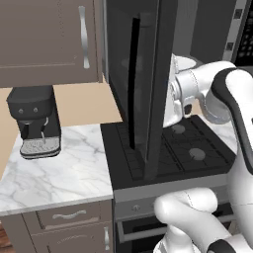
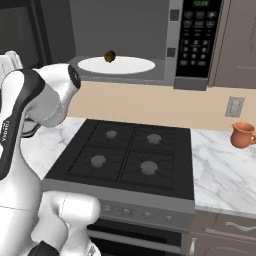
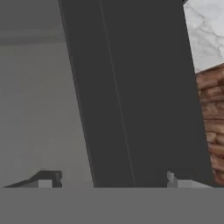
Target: Open the microwave door.
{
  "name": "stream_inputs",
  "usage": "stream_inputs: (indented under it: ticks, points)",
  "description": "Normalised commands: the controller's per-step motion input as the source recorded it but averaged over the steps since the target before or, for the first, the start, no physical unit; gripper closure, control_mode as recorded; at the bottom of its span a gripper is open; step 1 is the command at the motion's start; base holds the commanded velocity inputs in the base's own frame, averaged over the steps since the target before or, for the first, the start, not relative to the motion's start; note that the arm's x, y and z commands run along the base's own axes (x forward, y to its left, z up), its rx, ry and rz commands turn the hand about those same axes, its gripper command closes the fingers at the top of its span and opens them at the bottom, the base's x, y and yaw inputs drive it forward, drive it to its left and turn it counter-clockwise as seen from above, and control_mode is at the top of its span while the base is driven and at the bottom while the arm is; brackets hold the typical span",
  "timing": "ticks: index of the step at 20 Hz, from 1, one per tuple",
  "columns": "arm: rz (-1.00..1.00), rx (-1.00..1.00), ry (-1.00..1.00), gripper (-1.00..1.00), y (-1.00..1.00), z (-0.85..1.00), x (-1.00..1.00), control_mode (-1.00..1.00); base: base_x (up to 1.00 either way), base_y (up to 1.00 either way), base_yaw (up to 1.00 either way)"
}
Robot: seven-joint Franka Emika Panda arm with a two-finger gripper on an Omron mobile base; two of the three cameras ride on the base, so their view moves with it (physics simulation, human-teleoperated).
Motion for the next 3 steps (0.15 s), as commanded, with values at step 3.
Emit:
stream_inputs:
  ticks: [3]
  points:
    - [0.00, 0.00, 0.00, -1.00, 0.00, 0.00, 0.00, -1.00, 0.00, 0.00, 0.00]
